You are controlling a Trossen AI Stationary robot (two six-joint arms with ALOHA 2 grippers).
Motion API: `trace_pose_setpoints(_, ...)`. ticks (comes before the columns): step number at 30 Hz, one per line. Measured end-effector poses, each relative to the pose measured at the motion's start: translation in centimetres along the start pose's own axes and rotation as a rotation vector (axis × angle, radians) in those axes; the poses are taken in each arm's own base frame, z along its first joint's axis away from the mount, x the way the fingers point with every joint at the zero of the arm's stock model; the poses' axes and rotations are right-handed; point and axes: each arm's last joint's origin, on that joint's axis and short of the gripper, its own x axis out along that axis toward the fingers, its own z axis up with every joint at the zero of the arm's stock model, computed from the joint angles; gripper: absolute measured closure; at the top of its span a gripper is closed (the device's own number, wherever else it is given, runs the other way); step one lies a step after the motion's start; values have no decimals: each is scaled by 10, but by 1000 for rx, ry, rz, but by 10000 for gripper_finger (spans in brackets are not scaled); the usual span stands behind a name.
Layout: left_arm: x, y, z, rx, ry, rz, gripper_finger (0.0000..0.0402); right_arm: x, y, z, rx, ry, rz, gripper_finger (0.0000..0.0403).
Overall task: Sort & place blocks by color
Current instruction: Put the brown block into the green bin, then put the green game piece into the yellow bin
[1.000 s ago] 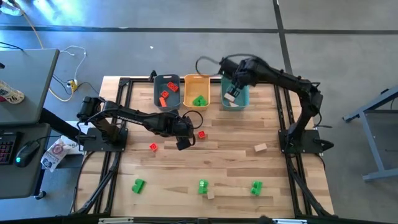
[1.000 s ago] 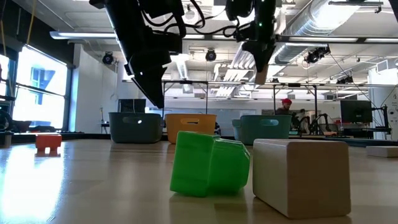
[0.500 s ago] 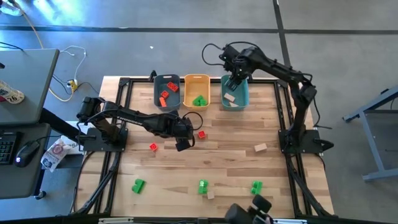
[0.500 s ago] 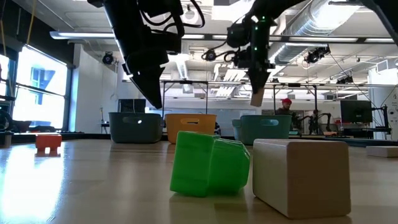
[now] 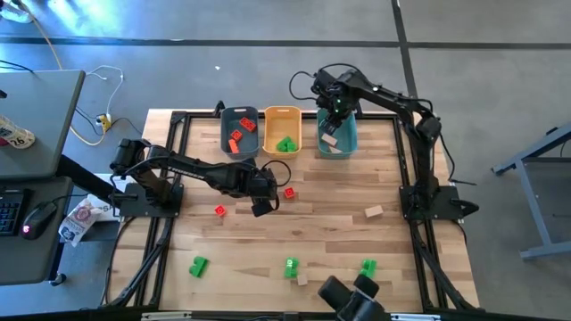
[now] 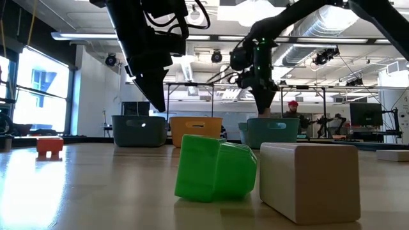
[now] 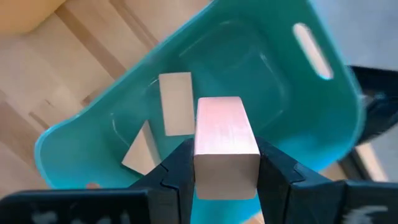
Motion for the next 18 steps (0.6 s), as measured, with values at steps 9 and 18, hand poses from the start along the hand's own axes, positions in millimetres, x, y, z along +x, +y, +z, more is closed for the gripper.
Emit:
trace_pose_setpoints(9,0,-1,-1,1,13,-24,200,31,-11,4,-1,104,53,257)
trace_pose_setpoints(18,0,0,-3,10,34,-22,200,31,-6,0,-58,164,-63,194)
